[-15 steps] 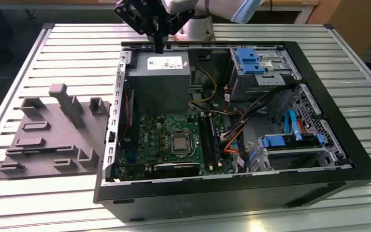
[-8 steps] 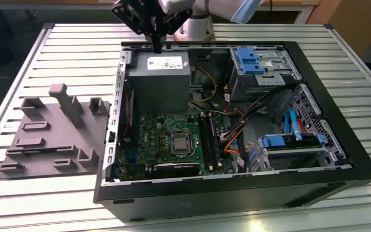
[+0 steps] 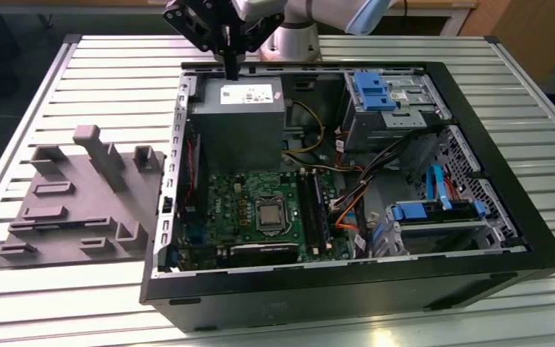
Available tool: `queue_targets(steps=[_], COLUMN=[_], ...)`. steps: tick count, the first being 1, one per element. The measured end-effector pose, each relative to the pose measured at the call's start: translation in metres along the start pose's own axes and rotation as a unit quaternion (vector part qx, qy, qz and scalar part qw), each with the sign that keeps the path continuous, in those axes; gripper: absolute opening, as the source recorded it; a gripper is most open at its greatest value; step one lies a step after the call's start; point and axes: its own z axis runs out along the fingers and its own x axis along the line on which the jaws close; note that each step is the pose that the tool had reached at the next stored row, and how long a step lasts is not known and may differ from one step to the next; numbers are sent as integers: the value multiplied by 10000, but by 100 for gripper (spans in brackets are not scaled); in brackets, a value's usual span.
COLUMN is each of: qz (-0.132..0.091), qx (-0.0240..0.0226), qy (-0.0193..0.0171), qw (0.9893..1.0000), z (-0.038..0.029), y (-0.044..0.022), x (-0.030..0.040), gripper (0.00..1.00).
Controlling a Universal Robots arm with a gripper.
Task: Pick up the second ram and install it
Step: 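Reach for the second ram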
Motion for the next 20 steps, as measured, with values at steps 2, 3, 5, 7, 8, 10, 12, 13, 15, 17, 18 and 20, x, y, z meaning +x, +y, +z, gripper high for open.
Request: queue_targets(steps=[2, 3, 5, 7, 8, 10, 12, 13, 15, 17, 18, 20], qz=[0, 0, 0, 0, 0, 0, 0, 0, 0, 0, 0, 0], qx=[0, 0, 0, 0, 0, 0, 0, 0, 0, 0, 0, 1], qy=[0, 0, 0, 0, 0, 0, 0, 0, 0, 0, 0, 0], qw=[10000, 10000, 10000, 10000, 10000, 10000, 10000, 10000, 10000, 10000, 10000, 10000], z=[0, -1, -1, -1, -1, -2, -2, -2, -2, -2, -3, -3], y=[-1, -1, -2, -3, -3, -4, -5, -5, -6, -6, -7, -7], x=[11, 17, 27, 38, 43, 53, 63, 68, 78, 87, 90, 96], gripper=[11, 11, 11, 11, 11, 11, 11, 11, 11, 11, 11, 11])
